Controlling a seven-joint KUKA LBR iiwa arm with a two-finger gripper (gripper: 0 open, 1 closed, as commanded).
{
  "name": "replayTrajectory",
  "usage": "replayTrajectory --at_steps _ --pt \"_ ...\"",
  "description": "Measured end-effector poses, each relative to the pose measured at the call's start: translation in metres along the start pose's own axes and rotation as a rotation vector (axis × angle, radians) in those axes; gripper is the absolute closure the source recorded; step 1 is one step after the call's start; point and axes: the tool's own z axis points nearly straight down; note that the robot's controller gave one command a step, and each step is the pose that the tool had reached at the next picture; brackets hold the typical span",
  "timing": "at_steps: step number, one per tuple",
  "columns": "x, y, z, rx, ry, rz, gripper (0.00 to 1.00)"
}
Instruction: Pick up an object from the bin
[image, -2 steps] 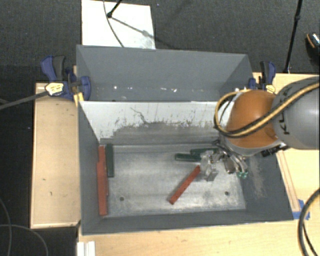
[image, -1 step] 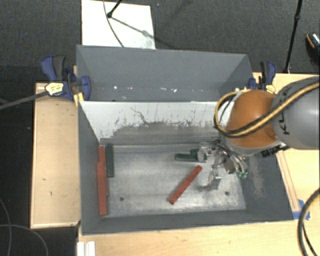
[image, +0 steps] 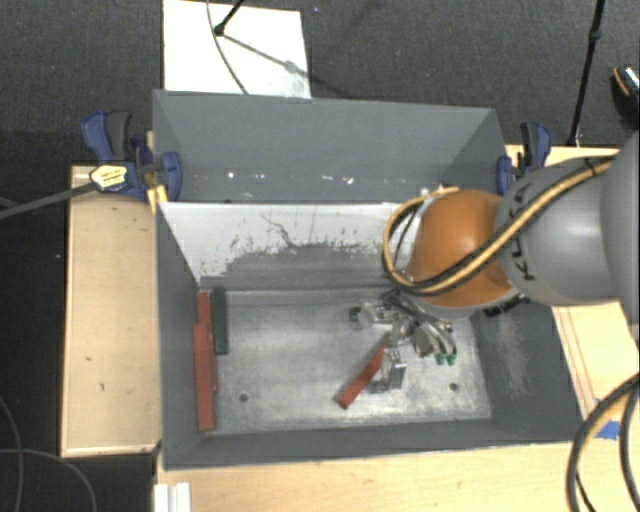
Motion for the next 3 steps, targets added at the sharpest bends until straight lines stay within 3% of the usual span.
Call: replayTrajectory --at_steps 1,2,3 --pt "0.000 -0.004 -0.001 0.002 -0.001 0.009 1.00" --pt "0.039 -0.044 -0.124 0.006 -0.007 0.008 1.00" --pt "0.057 -0.006 -0.193 0.004 -0.004 -0.370 1.00"
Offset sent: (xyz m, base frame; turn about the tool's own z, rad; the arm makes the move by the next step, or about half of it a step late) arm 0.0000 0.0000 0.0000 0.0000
